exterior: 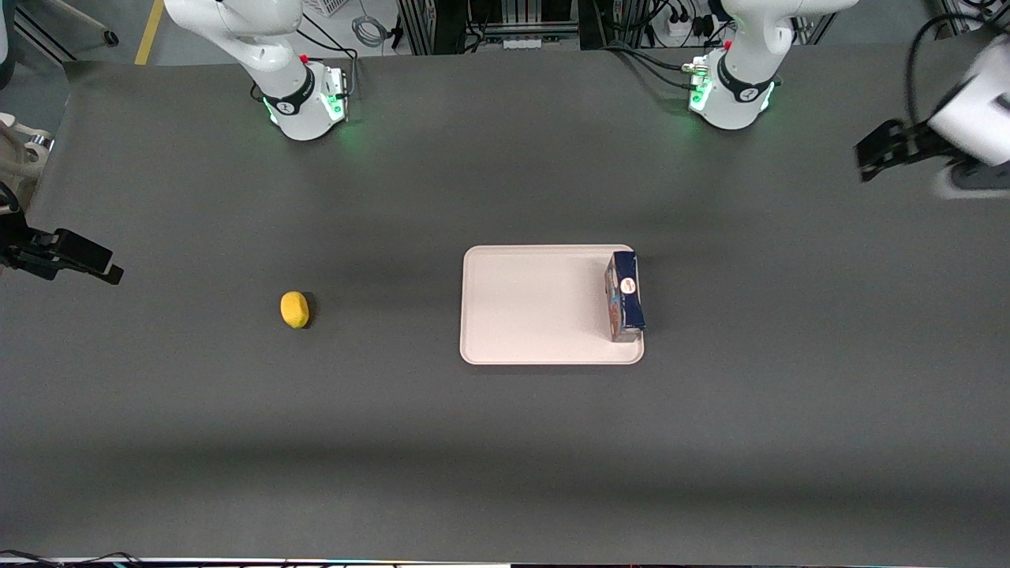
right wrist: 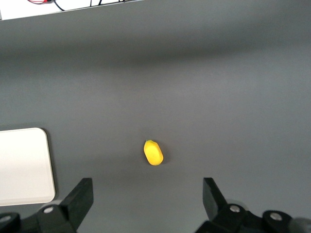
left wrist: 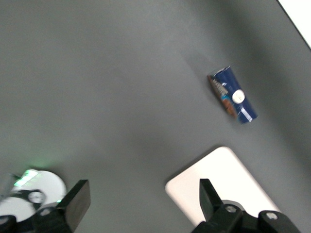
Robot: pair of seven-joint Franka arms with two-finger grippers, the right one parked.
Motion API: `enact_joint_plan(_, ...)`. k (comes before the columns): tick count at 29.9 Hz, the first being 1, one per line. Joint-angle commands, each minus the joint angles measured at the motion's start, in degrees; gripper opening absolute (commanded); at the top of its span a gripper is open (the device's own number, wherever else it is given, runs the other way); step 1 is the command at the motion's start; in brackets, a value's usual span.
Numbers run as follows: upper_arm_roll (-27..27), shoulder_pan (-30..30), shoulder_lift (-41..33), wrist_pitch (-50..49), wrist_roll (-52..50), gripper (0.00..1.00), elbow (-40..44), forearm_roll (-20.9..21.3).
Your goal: Place cookie box on tray
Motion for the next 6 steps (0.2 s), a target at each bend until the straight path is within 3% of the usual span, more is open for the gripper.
enact_joint_plan(1, 0.6, -0.5, -1.5, 0.5, 0.8, 1.00, -0.9, -0.7)
enact_joint_plan(6, 0.6, -0.5, -1.5, 0.3, 0.8, 1.00, -0.9, -0.6)
